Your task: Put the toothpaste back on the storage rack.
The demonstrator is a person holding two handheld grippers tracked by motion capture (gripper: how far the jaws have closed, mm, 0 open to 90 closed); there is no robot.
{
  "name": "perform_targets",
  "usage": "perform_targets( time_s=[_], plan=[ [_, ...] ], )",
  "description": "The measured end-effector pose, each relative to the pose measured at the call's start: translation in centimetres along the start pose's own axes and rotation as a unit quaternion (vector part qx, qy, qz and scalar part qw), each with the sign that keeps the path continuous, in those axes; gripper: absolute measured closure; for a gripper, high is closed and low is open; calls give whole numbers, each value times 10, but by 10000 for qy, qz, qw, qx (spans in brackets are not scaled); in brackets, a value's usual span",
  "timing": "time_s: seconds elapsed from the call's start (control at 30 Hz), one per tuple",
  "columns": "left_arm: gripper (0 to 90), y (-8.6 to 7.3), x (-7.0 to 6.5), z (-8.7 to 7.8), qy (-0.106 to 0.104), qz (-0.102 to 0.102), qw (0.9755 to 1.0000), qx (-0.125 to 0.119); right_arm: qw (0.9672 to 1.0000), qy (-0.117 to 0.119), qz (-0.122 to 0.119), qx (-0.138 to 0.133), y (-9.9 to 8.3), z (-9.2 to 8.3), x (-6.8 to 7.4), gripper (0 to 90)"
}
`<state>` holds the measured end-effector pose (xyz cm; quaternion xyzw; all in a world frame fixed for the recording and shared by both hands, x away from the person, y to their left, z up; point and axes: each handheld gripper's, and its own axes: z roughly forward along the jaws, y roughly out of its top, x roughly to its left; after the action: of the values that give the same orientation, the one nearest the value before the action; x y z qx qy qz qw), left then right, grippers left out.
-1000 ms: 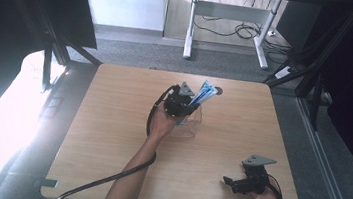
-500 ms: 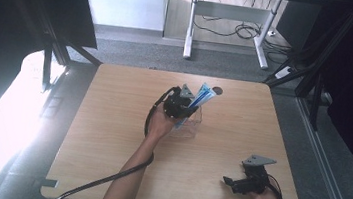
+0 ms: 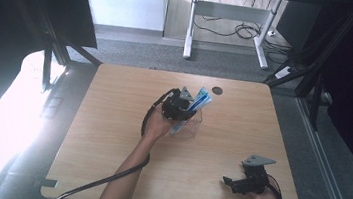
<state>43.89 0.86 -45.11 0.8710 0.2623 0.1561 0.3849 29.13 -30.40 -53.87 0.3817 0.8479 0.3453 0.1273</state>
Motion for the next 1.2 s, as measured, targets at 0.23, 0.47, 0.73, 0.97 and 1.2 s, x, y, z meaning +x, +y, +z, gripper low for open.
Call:
perform_targets(
  time_s=[0.23,0.47,0.73,0.97,1.2],
  plan=[
    [671,-1,0,-1,-32,-157,9999,18,10000,1,-1,5,0,0,1,0],
    [595,-2,2,-4,25,-267,9996,33,10000,-4,-18,-1,0,0,1,0],
    [480,-5,4,-9,-14,-385,9992,-103,10000,-10,-39,6,0,1,1,0],
    [383,-3,1,-10,-128,-433,9989,-153,10000,-19,-48,8,0,1,1,0],
    [283,-2,1,-13,-187,-549,9982,-160,10000,-4,-43,7,0,1,1,0]
  ],
)
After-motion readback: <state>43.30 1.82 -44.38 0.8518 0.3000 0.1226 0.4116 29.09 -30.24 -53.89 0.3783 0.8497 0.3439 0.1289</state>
